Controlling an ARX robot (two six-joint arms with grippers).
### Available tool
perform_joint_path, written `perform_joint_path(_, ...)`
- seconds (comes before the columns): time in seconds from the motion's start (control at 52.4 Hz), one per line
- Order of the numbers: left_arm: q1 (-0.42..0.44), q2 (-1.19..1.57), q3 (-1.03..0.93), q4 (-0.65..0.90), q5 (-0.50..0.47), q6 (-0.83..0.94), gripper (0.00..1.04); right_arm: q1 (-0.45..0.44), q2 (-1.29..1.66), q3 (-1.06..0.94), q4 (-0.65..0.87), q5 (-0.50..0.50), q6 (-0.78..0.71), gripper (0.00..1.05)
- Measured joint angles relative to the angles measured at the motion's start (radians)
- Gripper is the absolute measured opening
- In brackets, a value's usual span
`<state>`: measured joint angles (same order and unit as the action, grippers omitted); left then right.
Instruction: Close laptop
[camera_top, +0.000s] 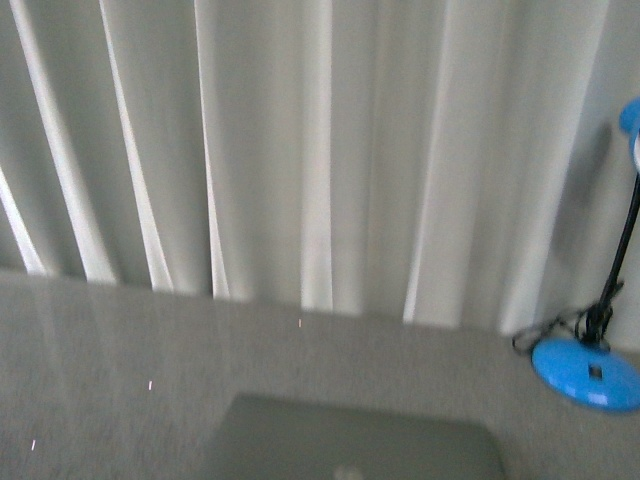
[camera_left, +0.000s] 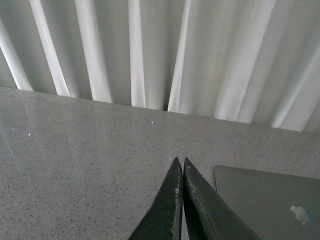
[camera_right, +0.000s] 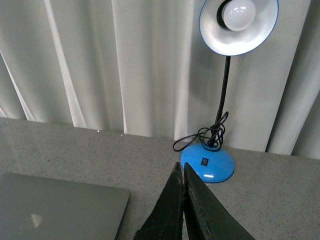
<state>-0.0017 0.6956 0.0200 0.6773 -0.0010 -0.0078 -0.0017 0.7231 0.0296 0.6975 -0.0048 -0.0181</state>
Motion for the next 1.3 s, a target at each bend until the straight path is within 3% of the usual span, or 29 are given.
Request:
perform_joint_path(0.401, 0.000, -0.266, -0.001, -0.248, 0.000, 0.000, 0.04, 0.000, -0.279, -0.005, -0.256, 0.001, 0.005, 0.01)
perform_joint_path(1.107, 0.000, -0.539, -0.001, -0.517, 0.000, 0.000, 0.04, 0.000, -0.545, -0.005, -0.515, 0.004, 0.008, 0.01)
perform_joint_path(1.164, 0.000, -0.642, -0.001, -0.656, 0.001, 0.000, 0.04, 0.000, -0.620, -0.004, -0.616, 0.004, 0.008, 0.01)
perform_joint_path(1.202, 0.000, -0.684, -0.001, -0.671, 0.000, 0.000, 0.04, 0.000, -0.687, -0.005, -0.688, 0.004, 0.008, 0.01)
perform_joint_path(1.297, 0.000, -0.691, -0.001, -0.675, 0.000, 0.000, 0.04, 0.000, -0.719, -0.005, -0.694, 0.004, 0.008, 0.01)
